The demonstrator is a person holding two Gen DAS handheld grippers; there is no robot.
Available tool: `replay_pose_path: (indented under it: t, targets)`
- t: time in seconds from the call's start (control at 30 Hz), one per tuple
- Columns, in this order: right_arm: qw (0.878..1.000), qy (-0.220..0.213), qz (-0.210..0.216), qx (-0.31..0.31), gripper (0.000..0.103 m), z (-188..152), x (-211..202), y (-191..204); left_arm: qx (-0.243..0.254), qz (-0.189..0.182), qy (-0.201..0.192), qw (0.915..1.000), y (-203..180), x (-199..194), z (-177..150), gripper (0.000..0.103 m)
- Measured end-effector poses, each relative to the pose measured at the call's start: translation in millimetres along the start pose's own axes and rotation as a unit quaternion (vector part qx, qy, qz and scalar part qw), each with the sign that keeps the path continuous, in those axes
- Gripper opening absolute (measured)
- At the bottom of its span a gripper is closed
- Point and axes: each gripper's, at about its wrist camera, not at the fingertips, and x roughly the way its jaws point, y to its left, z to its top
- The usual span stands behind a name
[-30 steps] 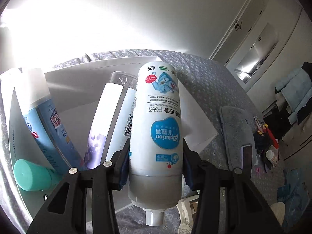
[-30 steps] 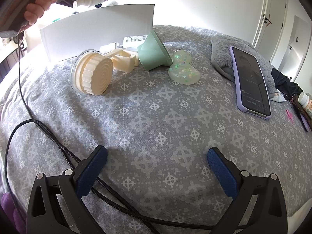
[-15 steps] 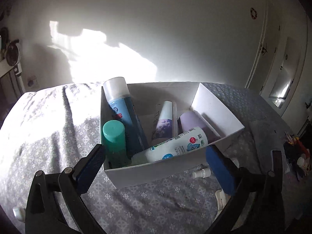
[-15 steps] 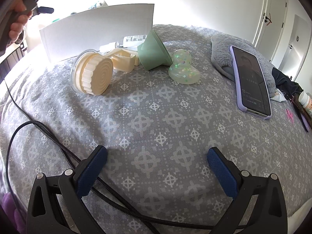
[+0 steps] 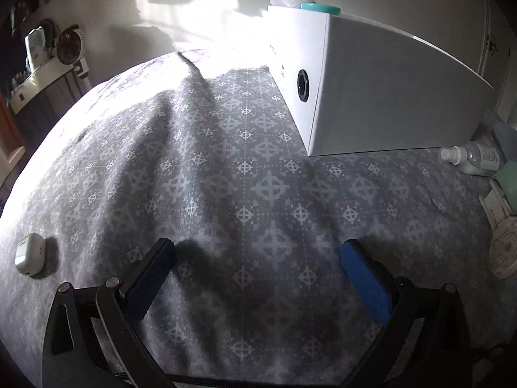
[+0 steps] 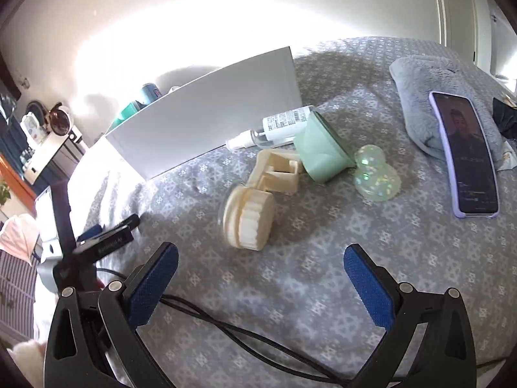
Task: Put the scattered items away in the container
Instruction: 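Grasp the cream round brush holder with the right gripper, then lower the cream brush holder into the box and open the right gripper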
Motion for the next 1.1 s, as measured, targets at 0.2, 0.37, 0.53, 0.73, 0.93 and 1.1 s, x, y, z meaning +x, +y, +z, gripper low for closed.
replay_pose_path:
  t: [0.2, 0.37, 0.53, 0.73, 0.93, 1.1]
  targets:
    - [0.998, 0.041, -0.033, 0.037, 0.103, 24.9, 63.3, 22.8, -0.009, -0.013, -0.006, 0.9999, 2.6, -1.1, 0.6, 0.103]
    - [0.994, 0.044, -0.094, 0.02, 0.082, 26.7, 82.5, 25.0, -0.011, -0.016, -0.01, 0.9998, 4.7, 0.9, -0.6, 0.103]
    - [0.997, 0.035, -0.066, -0.004, 0.027, 19.8, 62.0, 25.4, -0.011, -0.016, -0.01, 0.9998, 3.9, 0.4, -0.6, 0.103]
    - [0.998, -0.043, 0.033, -0.012, 0.027, 40.7, -1.5, 45.8, -0.01, -0.015, -0.01, 0.9998, 4.6, 0.8, -0.4, 0.103]
    - [0.988, -0.138, 0.066, -0.025, 0.027, 104.7, -51.2, 75.2, -0.01, -0.014, -0.01, 0.9998, 4.3, 0.7, -0.2, 0.103]
    - [0.978, -0.199, 0.061, -0.031, 0.027, 175.0, -48.4, 106.7, -0.01, -0.015, -0.01, 0.9998, 5.3, 1.0, 0.1, 0.103]
